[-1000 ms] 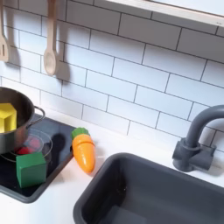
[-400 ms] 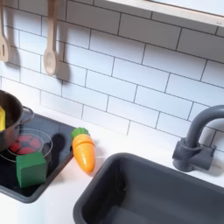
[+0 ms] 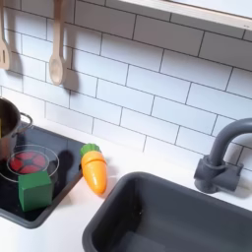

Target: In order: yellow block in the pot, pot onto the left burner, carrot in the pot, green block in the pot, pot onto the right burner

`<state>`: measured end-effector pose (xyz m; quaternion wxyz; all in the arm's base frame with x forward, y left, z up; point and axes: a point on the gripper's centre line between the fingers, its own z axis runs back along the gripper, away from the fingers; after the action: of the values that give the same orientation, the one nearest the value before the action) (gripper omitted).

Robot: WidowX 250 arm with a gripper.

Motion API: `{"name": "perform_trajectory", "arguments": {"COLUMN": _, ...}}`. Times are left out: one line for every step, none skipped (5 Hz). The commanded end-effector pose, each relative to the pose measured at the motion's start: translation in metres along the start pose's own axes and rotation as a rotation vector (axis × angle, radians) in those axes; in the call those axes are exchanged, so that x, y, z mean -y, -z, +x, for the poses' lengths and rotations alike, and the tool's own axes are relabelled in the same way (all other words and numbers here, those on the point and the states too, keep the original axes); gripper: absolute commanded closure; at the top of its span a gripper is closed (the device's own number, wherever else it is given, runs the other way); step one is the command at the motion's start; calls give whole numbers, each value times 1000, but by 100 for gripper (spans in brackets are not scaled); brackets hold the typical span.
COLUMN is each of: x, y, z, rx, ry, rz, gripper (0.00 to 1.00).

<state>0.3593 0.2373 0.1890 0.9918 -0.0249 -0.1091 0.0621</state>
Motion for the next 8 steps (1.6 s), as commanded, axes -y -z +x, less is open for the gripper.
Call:
{"name": "perform_trajectory", "arguments": {"x": -5, "y": 3, "z": 8, "rx": 3, "ry": -11, "rz": -12, "gripper": 100}}
{"name": "perform_trajectory", "arguments": {"x": -10, "y": 4, "z": 10, "rx": 4, "ry": -20, "rz": -13, "gripper": 100}}
{"name": "perform_trajectory", "arguments": {"x": -12, "y": 9, "z": 8, "rx": -3, "ry": -24, "rz": -13, "gripper": 100}}
{"name": "perform_trajectory", "arguments": {"x": -7, "y": 13, "z": 7, "rx": 8, "ry": -31, "rz": -18, "gripper": 100}}
{"name": "perform_trajectory", "arguments": {"x": -12, "y": 27, "z": 4, "rx": -37, "ry": -24, "rz": -28, "gripper": 100}}
{"name": "perform_trajectory", "arguments": {"x": -15, "y": 26, "z": 0, "rx": -25, "ry": -37, "rz": -34, "gripper": 100}}
{"name": "perform_trajectory", "arguments": {"x": -13, "y": 23, "z": 5, "rx": -18, "ry": -25, "rz": -35, "gripper": 0}}
{"name": "perform_trajectory", "arguments": {"x": -6, "y": 13, "z": 9, "rx": 5, "ry": 3, "rz": -16, "gripper": 0}}
